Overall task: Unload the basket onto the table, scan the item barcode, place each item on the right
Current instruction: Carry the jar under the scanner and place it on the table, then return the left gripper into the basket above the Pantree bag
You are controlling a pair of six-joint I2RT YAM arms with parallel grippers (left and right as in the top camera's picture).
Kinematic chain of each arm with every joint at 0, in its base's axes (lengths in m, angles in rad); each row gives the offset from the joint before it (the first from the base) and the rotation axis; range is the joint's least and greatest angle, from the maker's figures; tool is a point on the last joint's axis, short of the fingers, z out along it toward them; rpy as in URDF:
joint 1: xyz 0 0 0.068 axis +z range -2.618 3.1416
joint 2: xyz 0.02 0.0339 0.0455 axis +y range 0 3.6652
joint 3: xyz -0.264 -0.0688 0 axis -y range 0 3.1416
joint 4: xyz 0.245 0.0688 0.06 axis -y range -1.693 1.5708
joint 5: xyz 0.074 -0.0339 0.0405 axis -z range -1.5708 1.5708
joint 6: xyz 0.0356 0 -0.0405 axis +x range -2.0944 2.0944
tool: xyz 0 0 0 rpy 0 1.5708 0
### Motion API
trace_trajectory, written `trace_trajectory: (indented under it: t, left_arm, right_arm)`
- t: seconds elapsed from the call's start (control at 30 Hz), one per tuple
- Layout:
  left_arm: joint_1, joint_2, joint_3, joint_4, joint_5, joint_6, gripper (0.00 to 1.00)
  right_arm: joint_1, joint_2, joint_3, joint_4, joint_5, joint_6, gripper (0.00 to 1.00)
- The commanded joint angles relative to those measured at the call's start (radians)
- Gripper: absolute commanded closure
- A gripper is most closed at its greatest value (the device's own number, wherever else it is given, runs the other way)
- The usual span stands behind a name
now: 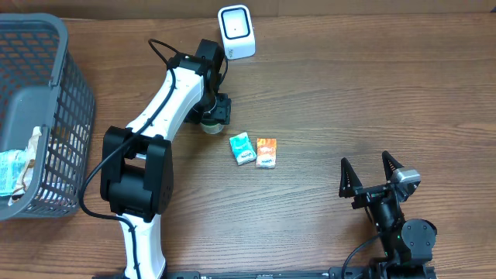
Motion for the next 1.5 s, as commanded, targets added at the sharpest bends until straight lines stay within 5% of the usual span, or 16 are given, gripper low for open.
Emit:
trace_trajectory:
  t: [0.0, 0.6, 1.1, 1.47]
  left_arm:
    - [0.001, -0.022, 0.048, -0.021, 0.008, -0.010, 0.32]
    - [0.157, -0.349, 0.442, -0.206, -0.051, -0.029, 0.28]
    - [0.779, -0.564, 0.449, -0.336, -0.050, -0.105, 0.22]
    - [1.032, -0.533, 0.338, -0.310, 0.027, -0.119, 0.23]
  right_arm:
    - [-0.003, -0.011, -0.011, 0.006, 0.005, -0.004, 0.00]
    - [-0.003, -0.011, -0.011, 0.006, 0.005, -0.004, 0.00]
    - [-0.003, -0.011, -0.011, 0.006, 0.005, -0.004, 0.00]
    - [-0.003, -0.011, -0.011, 0.006, 0.005, -0.004, 0.00]
